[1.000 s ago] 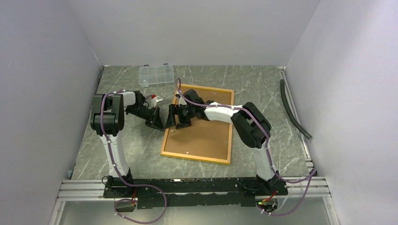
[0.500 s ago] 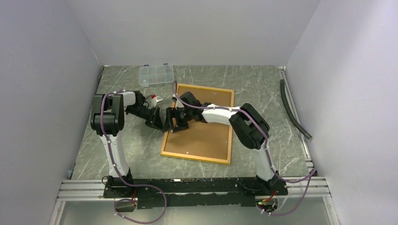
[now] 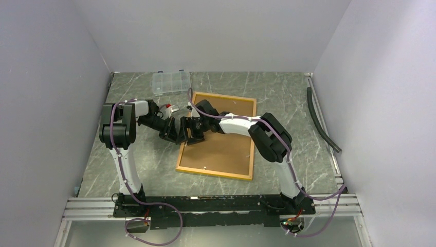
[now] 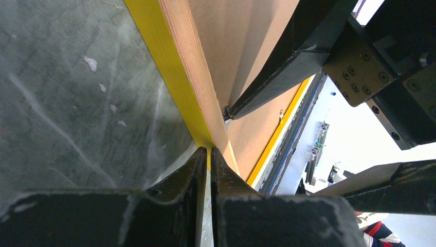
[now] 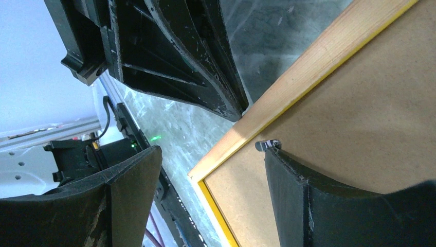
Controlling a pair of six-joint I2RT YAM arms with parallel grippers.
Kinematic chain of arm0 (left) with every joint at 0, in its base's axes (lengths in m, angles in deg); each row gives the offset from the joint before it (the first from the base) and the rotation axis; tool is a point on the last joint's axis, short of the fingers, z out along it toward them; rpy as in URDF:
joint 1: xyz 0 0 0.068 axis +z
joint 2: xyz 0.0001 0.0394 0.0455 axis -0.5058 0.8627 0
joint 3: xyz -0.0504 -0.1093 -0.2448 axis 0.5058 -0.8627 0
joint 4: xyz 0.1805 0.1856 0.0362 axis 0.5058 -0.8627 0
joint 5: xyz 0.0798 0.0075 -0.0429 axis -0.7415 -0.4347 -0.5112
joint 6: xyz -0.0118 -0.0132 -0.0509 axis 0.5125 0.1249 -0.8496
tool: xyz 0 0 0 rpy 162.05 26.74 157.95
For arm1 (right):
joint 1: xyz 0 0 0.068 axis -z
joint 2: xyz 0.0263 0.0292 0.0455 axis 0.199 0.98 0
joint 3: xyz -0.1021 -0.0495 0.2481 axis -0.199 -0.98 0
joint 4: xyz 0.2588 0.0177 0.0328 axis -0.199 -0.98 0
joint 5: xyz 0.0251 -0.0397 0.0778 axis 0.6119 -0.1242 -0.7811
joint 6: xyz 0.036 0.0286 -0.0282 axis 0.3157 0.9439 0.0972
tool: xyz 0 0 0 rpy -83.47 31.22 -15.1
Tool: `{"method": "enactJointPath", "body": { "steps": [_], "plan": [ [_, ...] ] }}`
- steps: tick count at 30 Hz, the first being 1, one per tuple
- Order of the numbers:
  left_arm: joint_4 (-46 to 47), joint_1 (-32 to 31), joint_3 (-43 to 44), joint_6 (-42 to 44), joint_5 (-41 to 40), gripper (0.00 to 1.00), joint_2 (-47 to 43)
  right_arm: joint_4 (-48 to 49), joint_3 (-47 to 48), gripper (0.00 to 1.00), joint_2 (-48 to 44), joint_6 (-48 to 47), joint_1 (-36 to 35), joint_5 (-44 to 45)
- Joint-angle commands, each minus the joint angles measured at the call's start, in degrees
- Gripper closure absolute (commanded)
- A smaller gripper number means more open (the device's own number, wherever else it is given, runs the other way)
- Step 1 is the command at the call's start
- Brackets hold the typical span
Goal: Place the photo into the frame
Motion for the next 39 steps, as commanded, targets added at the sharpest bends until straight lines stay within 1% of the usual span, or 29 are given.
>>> {"method": "enactJointPath", "body": {
  "steps": [1,16,24,34,39],
  "plan": [
    [1.0,-1.0,0.3,0.8,2.0,0.87,-1.8,2.7,2.8,0.23,1.7,0.8,-0.3,0.1],
    [0.5,-1.1,0.4,1.2,1.9,0.87,-2.2,6.7,1.5,0.25,1.6,4.1,-0.7,1.1],
    [1.0,-1.3,0.1,0.8,2.4,0.87,-2.4,10.3,-0.5,0.26,0.9,6.5,-1.5,3.7],
    [1.2,-1.5,-0.4,1.0,2.0,0.88,-2.3,12.6,0.1,0.26,0.8,7.8,-2.7,5.2],
    [0.9,-1.5,-0.4,1.2,1.9,0.87,-2.4,13.5,-2.4,0.25,-2.0,8.1,-3.3,5.4]
  ]
}}
